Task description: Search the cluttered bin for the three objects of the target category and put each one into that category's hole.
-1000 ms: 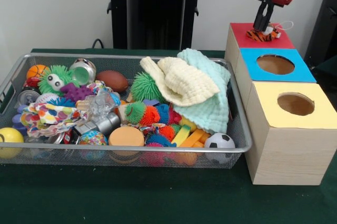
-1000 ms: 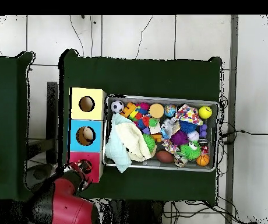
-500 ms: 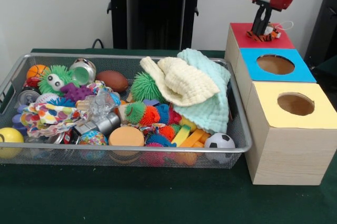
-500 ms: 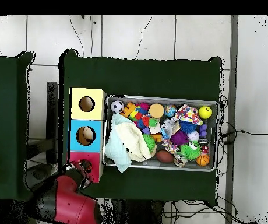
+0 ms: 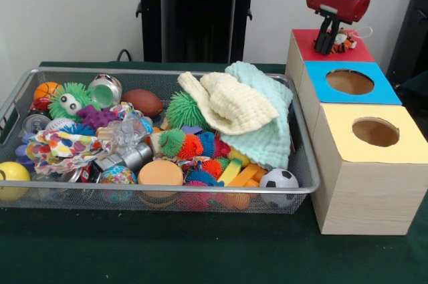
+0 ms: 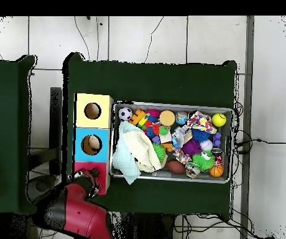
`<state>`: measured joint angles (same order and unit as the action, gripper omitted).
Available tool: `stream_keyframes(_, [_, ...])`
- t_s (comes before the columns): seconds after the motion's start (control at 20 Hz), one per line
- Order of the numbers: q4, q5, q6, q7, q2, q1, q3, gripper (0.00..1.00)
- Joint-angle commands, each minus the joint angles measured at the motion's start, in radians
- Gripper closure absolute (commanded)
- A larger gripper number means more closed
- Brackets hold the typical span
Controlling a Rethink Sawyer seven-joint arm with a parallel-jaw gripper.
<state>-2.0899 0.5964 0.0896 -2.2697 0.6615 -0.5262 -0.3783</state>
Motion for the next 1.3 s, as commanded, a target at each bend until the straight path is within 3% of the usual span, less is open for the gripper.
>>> stream_keyframes(0.05, [-0.047, 0.041, -0.070, -0.257, -0.060, 0.063, 0.181, 1.00])
stream_keyframes(0.3, [-0.103, 0.067, -0.021, -0.260, -0.037, 0.141, 0.291, 1.00])
stream_keyframes(0.9, [-0.114, 0.052, 0.149, -0.221, 0.053, 0.085, 0.189, 1.00])
stream_keyframes(1.3, [-0.155, 0.057, 0.075, -0.214, 0.080, 0.132, 0.249, 1.00])
